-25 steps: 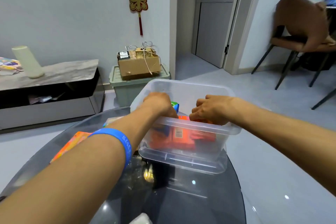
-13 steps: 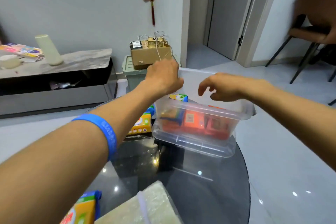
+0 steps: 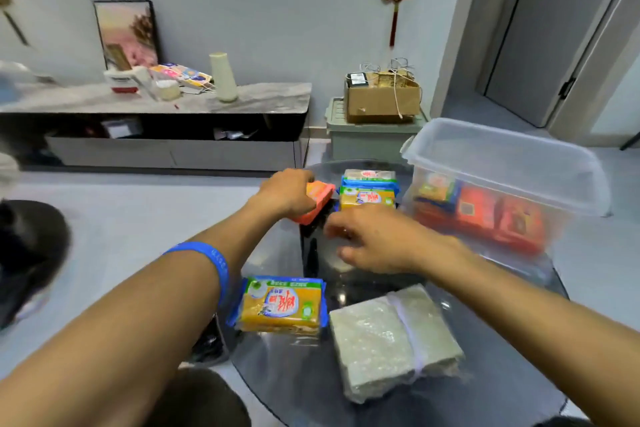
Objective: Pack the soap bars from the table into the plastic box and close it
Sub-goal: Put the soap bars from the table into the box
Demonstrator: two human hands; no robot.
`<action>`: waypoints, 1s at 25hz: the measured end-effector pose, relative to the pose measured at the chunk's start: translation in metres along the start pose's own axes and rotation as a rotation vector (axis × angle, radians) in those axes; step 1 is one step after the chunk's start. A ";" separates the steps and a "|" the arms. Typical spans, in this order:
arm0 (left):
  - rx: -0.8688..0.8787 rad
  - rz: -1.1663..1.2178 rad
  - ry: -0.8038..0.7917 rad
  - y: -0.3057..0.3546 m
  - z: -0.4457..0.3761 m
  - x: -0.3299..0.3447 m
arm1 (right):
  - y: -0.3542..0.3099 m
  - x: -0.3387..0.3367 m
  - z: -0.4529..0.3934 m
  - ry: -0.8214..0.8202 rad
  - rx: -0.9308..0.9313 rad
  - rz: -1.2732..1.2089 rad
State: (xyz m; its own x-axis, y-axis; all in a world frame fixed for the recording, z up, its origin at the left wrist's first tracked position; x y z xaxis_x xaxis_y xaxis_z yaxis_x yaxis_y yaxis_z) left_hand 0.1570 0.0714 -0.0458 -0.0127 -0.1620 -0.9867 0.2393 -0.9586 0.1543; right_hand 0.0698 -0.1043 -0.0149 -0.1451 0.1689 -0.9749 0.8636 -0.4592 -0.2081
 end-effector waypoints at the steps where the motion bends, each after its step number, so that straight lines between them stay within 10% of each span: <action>1: 0.014 -0.015 -0.043 -0.005 -0.007 0.013 | -0.018 0.025 -0.011 -0.088 -0.052 -0.031; 16: -0.090 0.335 0.137 -0.013 -0.035 0.016 | -0.014 0.034 -0.013 -0.016 -0.175 0.057; 25: 0.082 0.710 0.141 0.131 0.009 -0.123 | 0.122 -0.153 0.138 0.686 0.681 -0.176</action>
State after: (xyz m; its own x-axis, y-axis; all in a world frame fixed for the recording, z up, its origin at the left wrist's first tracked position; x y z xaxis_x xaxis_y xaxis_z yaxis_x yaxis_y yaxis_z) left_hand 0.1807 -0.0366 0.0961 0.2451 -0.7247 -0.6440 0.0700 -0.6493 0.7573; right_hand 0.1308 -0.3071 0.0978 0.2527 0.6540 -0.7130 0.3619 -0.7473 -0.5572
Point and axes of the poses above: each hand's wrist, its own z-axis away from the middle knuckle, its own x-axis out of the palm, y = z × x, the point moved 3 cm from there along -z, towards the middle knuckle, and after that the axes turned 13 degrees about -x, right-handed, at the moved point
